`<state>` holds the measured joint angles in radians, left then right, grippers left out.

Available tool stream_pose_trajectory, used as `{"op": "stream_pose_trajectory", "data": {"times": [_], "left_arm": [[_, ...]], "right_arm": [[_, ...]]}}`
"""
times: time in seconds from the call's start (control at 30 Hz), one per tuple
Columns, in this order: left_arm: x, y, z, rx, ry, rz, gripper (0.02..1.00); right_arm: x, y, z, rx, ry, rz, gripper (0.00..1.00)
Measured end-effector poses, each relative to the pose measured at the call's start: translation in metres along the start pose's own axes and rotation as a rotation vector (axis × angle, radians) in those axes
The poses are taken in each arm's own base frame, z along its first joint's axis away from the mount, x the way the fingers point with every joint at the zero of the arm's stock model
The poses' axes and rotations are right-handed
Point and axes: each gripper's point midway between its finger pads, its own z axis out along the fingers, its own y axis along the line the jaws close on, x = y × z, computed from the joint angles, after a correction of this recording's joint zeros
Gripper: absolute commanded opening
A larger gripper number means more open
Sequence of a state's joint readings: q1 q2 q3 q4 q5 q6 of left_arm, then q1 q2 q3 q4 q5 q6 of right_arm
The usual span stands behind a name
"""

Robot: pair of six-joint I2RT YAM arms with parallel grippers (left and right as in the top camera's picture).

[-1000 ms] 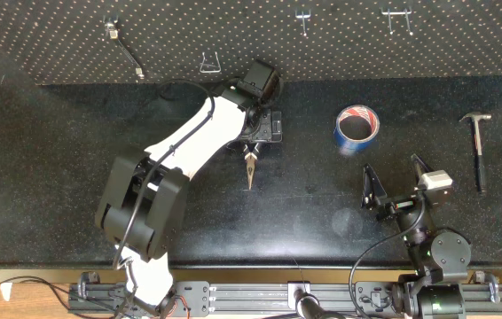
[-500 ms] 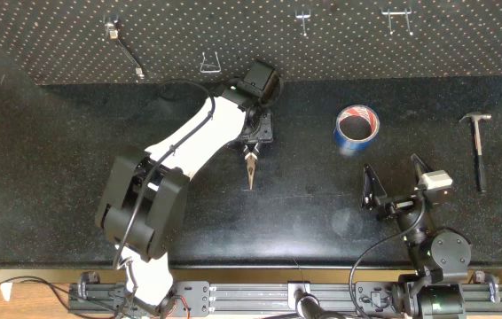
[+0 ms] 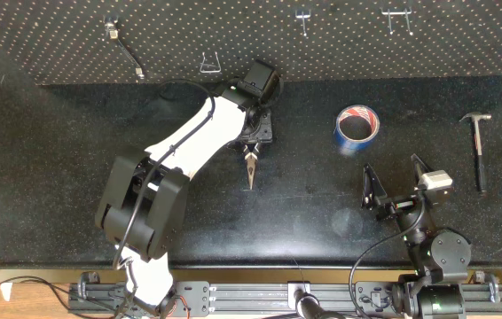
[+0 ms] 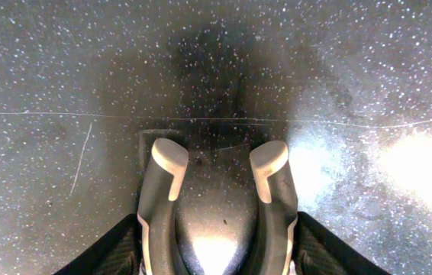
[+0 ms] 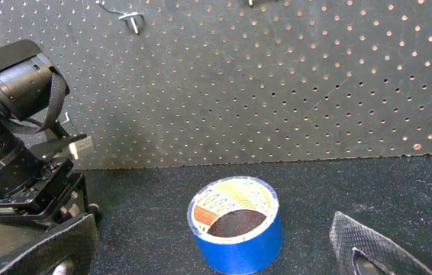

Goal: Place Tools Onto Pegboard

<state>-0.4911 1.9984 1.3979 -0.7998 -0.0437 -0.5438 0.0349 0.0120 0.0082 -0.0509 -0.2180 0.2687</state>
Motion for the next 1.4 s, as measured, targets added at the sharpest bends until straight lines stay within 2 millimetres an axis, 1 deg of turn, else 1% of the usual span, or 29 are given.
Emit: {"op": "stream_pose_trajectory", "data": {"times": [0.03, 0.1, 0.13, 0.17, 0.2, 0.23, 0.33, 0.37, 0.43, 0.47, 0.5, 0.53, 0.67, 0.73, 0.77, 0.8, 0.87, 0.9, 0.97, 1.0, 1.03, 1.07, 1.17, 1.23, 1.27, 1.3, 1.33, 1.37, 1.4], "left_arm": [[0.000, 0.000, 0.000, 0.000, 0.000, 0.000, 0.428], [0.000, 0.000, 0.000, 0.000, 0.000, 0.000, 0.349], [0.000, 0.000, 0.000, 0.000, 0.000, 0.000, 0.325], [0.000, 0.000, 0.000, -0.001, 0.000, 0.000, 0.259], [0.000, 0.000, 0.000, 0.000, 0.000, 0.000, 0.056], [0.000, 0.000, 0.000, 0.000, 0.000, 0.000, 0.029], [0.001, 0.001, 0.000, -0.003, 0.004, 0.000, 0.029], [0.007, 0.004, -0.001, -0.018, 0.029, 0.001, 0.029], [0.026, 0.017, -0.006, -0.075, 0.106, 0.008, 0.029], [0.039, 0.026, -0.011, -0.115, 0.156, 0.013, 0.029], [0.039, 0.029, -0.016, -0.122, 0.149, 0.014, 0.029], [0.035, 0.029, -0.024, -0.122, 0.125, 0.014, 0.029], [0.009, 0.038, -0.089, -0.114, -0.089, 0.000, 0.027], [0.002, 0.047, -0.116, -0.133, -0.183, -0.010, 0.029], [-0.001, 0.055, -0.133, -0.148, -0.243, -0.020, 0.027], [0.001, 0.064, -0.146, -0.158, -0.289, -0.029, 0.027], [0.008, 0.077, -0.155, -0.145, -0.341, -0.057, 0.029], [0.017, 0.090, -0.160, -0.145, -0.362, -0.077, 0.029], [0.027, 0.113, -0.174, -0.123, -0.455, -0.137, 0.029], [0.023, 0.119, -0.184, -0.089, -0.558, -0.173, 0.027], [0.018, 0.119, -0.186, -0.079, -0.602, -0.187, 0.027], [0.006, 0.117, -0.188, -0.062, -0.670, -0.201, 0.029], [-0.053, 0.100, -0.200, -0.033, -0.897, -0.193, 0.025], [-0.081, 0.092, -0.207, -0.037, -1.006, -0.178, 0.027], [-0.095, 0.087, -0.207, -0.046, -1.052, -0.160, 0.025], [-0.100, 0.086, -0.207, -0.055, -1.073, -0.150, 0.027], [-0.112, 0.082, -0.215, -0.049, -1.141, -0.140, 0.027], [-0.119, 0.079, -0.218, -0.050, -1.173, -0.134, 0.029], [-0.122, 0.078, -0.219, -0.057, -1.187, -0.125, 0.027]], "right_arm": [[0.000, 0.000, 0.000, 0.000, 0.000, 0.000, 0.996], [0.000, 0.000, 0.000, 0.000, 0.000, 0.000, 0.996], [0.000, 0.000, 0.000, 0.000, 0.000, 0.000, 0.996], [0.000, 0.000, 0.000, 0.000, 0.000, 0.000, 0.996], [0.000, 0.000, 0.000, 0.000, 0.000, 0.000, 0.996], [0.000, 0.000, 0.000, 0.000, 0.000, 0.000, 0.996], [0.000, 0.000, 0.000, 0.000, 0.000, 0.000, 0.996], [0.000, 0.000, 0.000, 0.000, 0.000, 0.000, 0.996], [0.000, 0.000, 0.000, 0.000, 0.000, 0.000, 0.996], [0.000, 0.000, 0.000, 0.000, 0.000, 0.000, 0.996], [0.000, 0.000, 0.000, 0.000, 0.000, 0.000, 0.996], [0.000, 0.000, 0.000, 0.000, -0.001, 0.000, 0.996], [0.000, 0.000, 0.000, 0.000, 0.000, 0.000, 0.996], [0.000, 0.000, 0.000, 0.000, 0.000, 0.000, 0.996], [0.000, 0.000, 0.000, 0.000, 0.000, 0.000, 0.993], [0.000, 0.000, 0.000, 0.000, 0.001, 0.000, 0.996], [0.000, 0.000, 0.000, 0.001, 0.001, 0.000, 0.996], [0.000, 0.000, 0.000, 0.000, 0.000, 0.000, 0.996], [0.000, 0.000, 0.000, 0.000, 0.000, 0.000, 0.996], [0.000, 0.000, 0.000, 0.000, 0.001, 0.000, 0.996], [0.000, 0.000, 0.000, 0.000, 0.000, 0.000, 0.996], [0.000, 0.000, 0.000, 0.000, 0.001, 0.000, 0.996], [0.000, 0.000, 0.000, 0.000, -0.001, 0.000, 0.996], [0.000, 0.000, 0.000, 0.000, 0.000, 0.000, 0.996], [0.000, 0.000, 0.000, 0.000, 0.001, 0.000, 0.996], [0.000, 0.000, 0.000, 0.000, 0.000, 0.000, 0.996], [0.000, 0.000, 0.000, 0.000, 0.000, 0.000, 0.996], [0.000, 0.000, 0.000, 0.000, 0.000, 0.000, 0.996], [0.000, 0.000, 0.000, 0.000, 0.000, 0.000, 0.996]]}}
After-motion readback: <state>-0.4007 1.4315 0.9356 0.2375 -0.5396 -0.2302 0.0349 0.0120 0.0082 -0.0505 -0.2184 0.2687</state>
